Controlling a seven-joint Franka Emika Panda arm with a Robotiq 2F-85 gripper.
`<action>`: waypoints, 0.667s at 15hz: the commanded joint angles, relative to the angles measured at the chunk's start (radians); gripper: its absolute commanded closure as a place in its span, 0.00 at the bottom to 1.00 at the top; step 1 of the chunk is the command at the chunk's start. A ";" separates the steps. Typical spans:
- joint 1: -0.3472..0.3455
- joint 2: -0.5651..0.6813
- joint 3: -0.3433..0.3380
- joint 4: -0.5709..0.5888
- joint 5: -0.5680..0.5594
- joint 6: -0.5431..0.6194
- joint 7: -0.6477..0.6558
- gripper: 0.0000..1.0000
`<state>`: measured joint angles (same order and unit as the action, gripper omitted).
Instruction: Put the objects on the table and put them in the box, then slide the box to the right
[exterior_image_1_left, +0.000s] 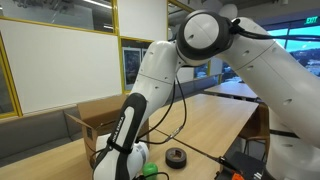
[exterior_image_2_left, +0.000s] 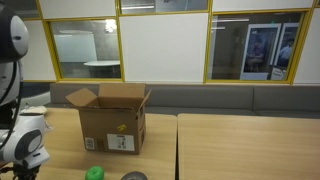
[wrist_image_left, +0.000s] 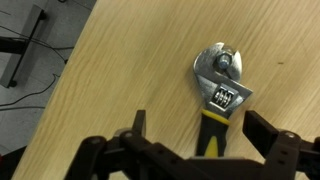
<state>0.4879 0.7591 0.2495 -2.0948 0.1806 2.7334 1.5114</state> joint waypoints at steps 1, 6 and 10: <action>0.002 0.029 -0.002 0.022 0.026 0.027 -0.036 0.00; 0.004 0.038 -0.008 0.028 0.025 0.024 -0.038 0.00; 0.006 0.038 -0.012 0.038 0.024 0.026 -0.036 0.44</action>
<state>0.4880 0.7889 0.2441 -2.0698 0.1816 2.7420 1.5004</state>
